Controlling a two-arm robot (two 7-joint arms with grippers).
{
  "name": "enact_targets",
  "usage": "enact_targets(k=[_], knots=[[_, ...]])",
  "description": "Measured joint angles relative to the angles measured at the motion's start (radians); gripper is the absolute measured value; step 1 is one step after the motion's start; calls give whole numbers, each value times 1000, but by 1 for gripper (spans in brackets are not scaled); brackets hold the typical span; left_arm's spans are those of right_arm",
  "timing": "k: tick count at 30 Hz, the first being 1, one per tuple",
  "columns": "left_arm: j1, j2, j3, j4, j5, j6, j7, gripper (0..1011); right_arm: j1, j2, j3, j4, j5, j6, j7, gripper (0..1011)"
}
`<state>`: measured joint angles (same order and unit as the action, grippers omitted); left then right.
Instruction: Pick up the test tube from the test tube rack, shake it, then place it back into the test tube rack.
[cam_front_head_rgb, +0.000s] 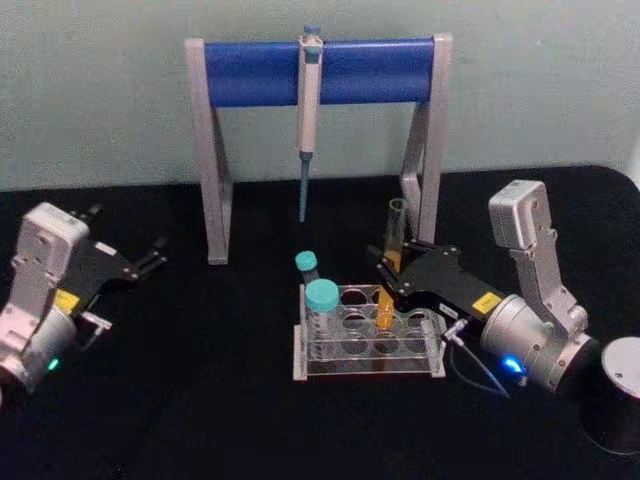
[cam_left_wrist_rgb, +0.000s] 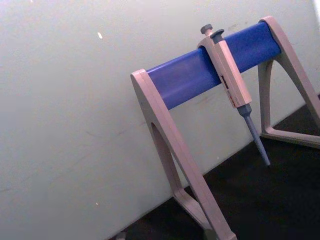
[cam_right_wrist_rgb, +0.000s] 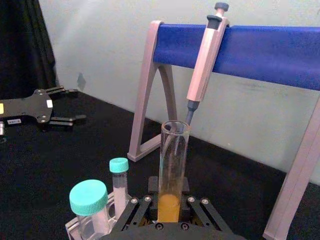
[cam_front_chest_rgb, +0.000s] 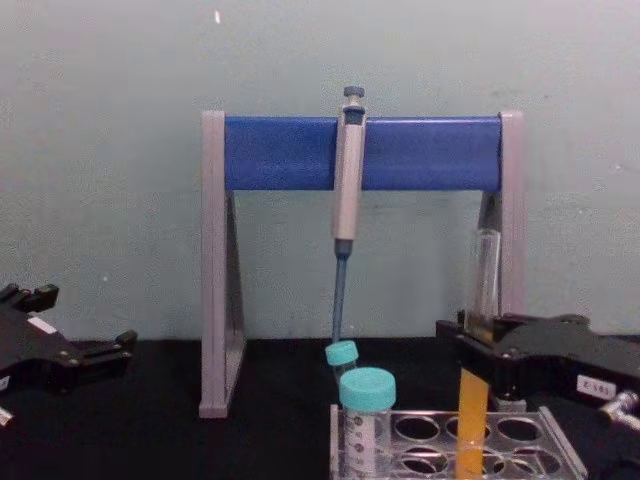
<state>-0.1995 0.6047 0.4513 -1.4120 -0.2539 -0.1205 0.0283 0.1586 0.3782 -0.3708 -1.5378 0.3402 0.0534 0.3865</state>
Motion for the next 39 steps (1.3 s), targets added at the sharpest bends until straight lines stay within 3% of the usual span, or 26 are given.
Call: enact_targets(k=[39], knots=[[0, 0, 0, 0, 0, 0, 0, 1002, 2, -8, -10, 32, -7, 3, 4, 232]])
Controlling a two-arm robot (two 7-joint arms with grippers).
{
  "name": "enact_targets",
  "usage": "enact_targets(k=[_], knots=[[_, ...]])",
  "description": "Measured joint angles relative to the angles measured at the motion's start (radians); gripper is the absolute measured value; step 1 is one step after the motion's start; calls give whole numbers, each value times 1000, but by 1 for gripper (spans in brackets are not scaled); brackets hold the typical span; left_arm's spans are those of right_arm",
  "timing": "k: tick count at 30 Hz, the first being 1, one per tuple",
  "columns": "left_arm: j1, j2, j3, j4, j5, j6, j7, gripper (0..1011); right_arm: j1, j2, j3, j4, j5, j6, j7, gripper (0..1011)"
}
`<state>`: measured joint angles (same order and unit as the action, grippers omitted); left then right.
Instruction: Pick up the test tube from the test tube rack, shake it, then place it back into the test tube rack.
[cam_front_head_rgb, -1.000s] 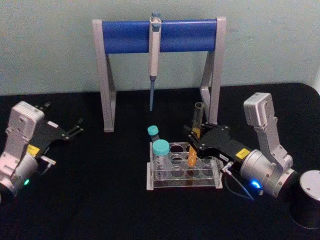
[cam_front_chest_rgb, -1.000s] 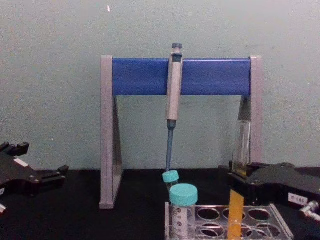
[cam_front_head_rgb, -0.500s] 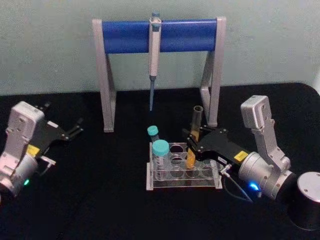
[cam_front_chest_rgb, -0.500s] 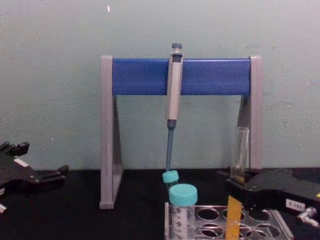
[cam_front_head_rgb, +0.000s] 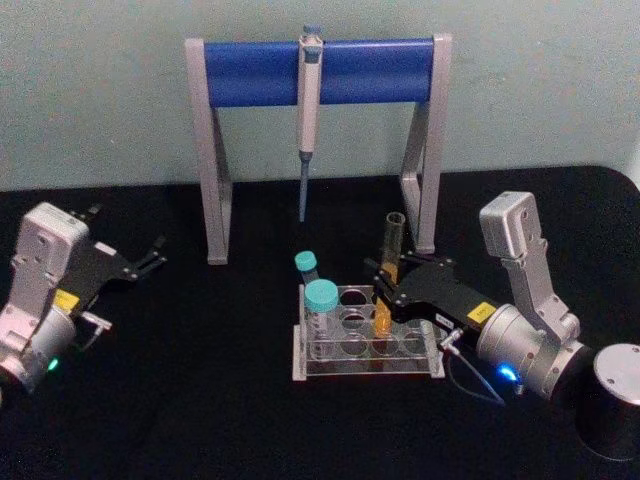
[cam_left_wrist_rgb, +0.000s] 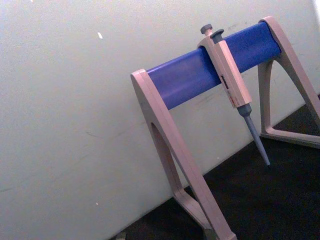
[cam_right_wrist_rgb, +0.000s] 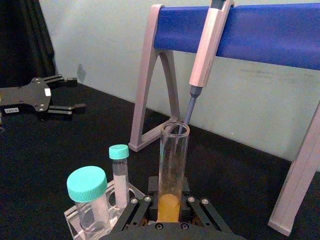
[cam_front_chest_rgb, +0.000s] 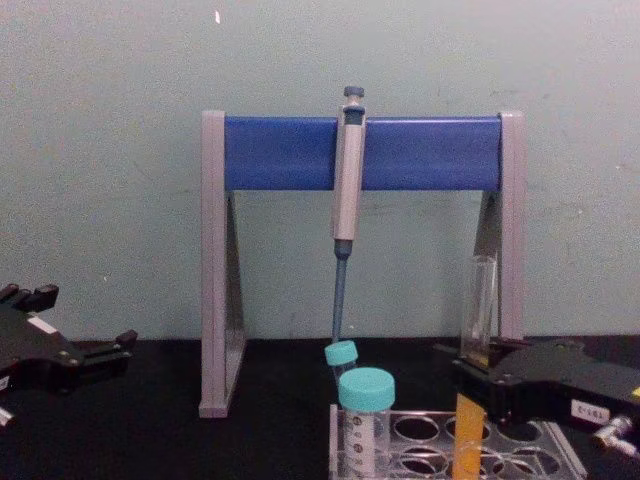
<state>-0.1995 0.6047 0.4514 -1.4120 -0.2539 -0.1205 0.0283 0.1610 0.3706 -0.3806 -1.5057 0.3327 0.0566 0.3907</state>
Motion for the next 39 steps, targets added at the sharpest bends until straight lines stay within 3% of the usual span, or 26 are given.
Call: enact_targets(k=[6, 9, 18, 20, 21, 32, 39], knots=[[0, 0, 0, 0, 0, 0, 0, 1001, 0, 0, 0, 0, 0, 0, 0, 232], [0, 0, 0, 0, 0, 0, 0, 1001, 0, 0, 1, -1, 0, 0, 0, 291], [0, 0, 0, 0, 0, 0, 0, 1001, 0, 0, 1, -1, 0, 0, 0, 619], [0, 0, 0, 0, 0, 0, 0, 1001, 0, 0, 1, -1, 0, 0, 0, 650], [0, 0, 0, 0, 0, 0, 0, 1001, 0, 0, 1, -1, 0, 0, 0, 717], [0, 0, 0, 0, 0, 0, 0, 1002, 0, 0, 1, -1, 1, 0, 0, 1000], [0, 0, 0, 0, 0, 0, 0, 1001, 0, 0, 1, -1, 1, 0, 0, 1000]])
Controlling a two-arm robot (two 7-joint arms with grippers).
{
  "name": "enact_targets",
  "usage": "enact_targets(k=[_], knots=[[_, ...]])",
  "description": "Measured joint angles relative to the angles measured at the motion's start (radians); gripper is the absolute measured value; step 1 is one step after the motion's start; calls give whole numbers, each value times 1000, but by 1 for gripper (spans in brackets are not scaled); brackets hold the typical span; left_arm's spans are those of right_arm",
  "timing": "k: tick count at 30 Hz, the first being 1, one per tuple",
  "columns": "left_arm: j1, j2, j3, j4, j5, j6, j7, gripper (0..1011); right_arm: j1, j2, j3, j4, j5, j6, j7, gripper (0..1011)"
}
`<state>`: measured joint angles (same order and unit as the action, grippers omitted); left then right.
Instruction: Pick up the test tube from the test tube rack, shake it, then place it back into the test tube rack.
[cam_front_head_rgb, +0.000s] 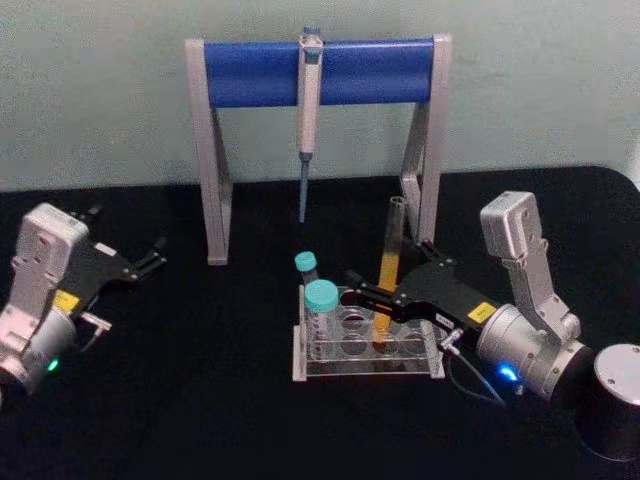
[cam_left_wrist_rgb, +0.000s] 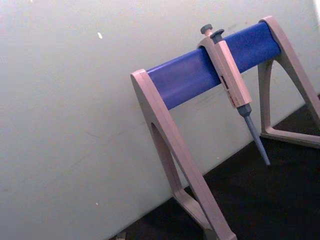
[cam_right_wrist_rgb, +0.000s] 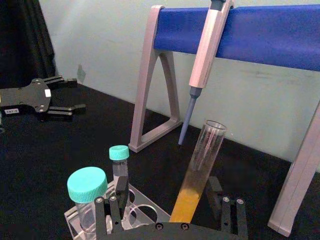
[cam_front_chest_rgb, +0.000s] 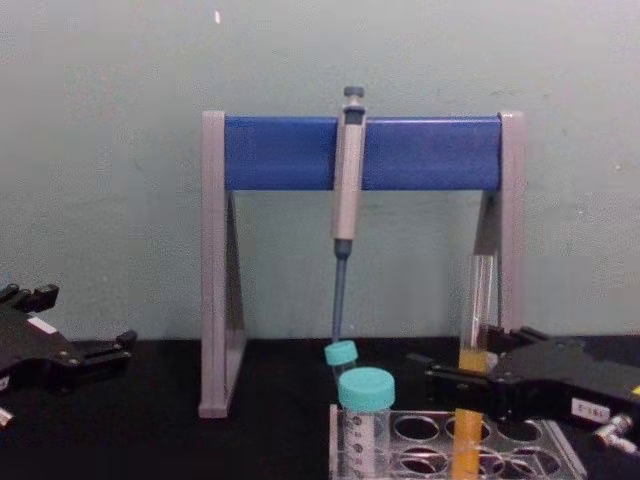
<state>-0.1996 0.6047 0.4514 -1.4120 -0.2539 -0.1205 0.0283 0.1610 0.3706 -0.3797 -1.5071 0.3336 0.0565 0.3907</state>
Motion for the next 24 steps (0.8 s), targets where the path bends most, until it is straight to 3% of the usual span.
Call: enact_targets(k=[6, 13, 17, 24], knots=[[0, 0, 0, 0, 0, 0, 0, 1001, -10, 2, 11, -8, 8, -7, -1, 1000], [0, 0, 0, 0, 0, 0, 0, 1001, -64, 47, 48, -70, 43, -10, 17, 1000], [0, 0, 0, 0, 0, 0, 0, 1001, -125, 94, 84, -121, 73, -23, 29, 1000], [0, 0, 0, 0, 0, 0, 0, 1001, -211, 102, 155, -162, 86, -70, -44, 1000]])
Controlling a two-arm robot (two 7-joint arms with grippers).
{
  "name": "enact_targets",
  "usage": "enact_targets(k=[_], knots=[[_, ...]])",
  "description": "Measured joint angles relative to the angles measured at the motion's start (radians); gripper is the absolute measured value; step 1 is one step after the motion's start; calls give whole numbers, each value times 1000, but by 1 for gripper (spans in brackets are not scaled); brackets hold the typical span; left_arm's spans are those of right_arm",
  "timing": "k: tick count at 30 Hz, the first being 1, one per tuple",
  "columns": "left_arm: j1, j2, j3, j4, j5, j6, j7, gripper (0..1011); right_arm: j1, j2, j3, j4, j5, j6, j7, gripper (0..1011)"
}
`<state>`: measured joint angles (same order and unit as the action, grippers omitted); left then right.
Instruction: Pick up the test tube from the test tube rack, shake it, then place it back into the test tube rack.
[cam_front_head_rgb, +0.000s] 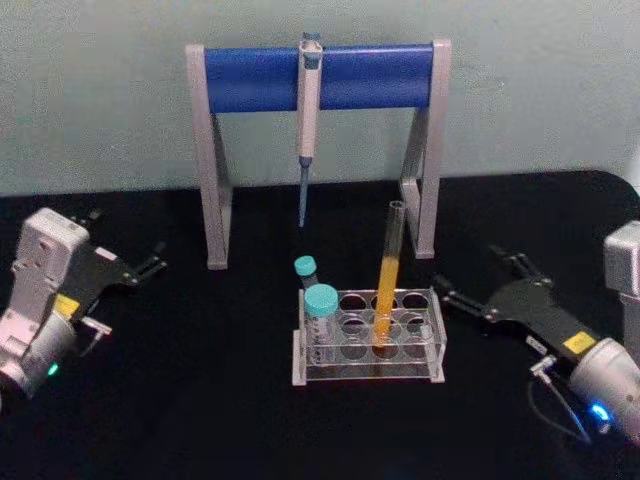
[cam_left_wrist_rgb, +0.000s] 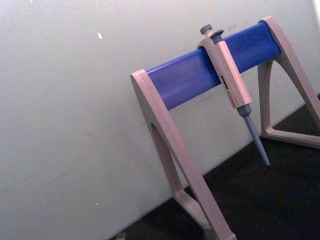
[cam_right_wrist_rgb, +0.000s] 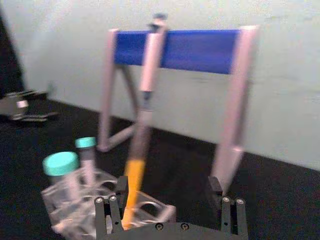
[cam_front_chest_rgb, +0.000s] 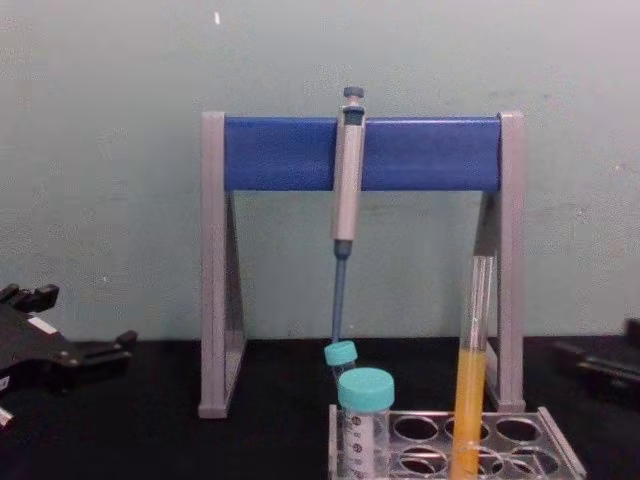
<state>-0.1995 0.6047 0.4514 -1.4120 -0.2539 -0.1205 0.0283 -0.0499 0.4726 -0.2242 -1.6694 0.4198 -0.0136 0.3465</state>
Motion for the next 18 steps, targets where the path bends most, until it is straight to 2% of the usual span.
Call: enact_targets(k=[2, 3, 8, 12, 18], knots=[[0, 0, 0, 0, 0, 0, 0, 1001, -26, -23, 27, 2, -25, -33, -54, 1000], [0, 0, 0, 0, 0, 0, 0, 1001, -26, -23, 27, 2, -25, -33, -54, 1000], [0, 0, 0, 0, 0, 0, 0, 1001, -36, -67, 41, 45, -85, -77, -122, 1000], [0, 0, 0, 0, 0, 0, 0, 1001, -26, -101, 43, 93, -116, -79, -153, 1000], [0, 0, 0, 0, 0, 0, 0, 1002, -12, -129, 45, 140, -135, -61, -166, 1000]])
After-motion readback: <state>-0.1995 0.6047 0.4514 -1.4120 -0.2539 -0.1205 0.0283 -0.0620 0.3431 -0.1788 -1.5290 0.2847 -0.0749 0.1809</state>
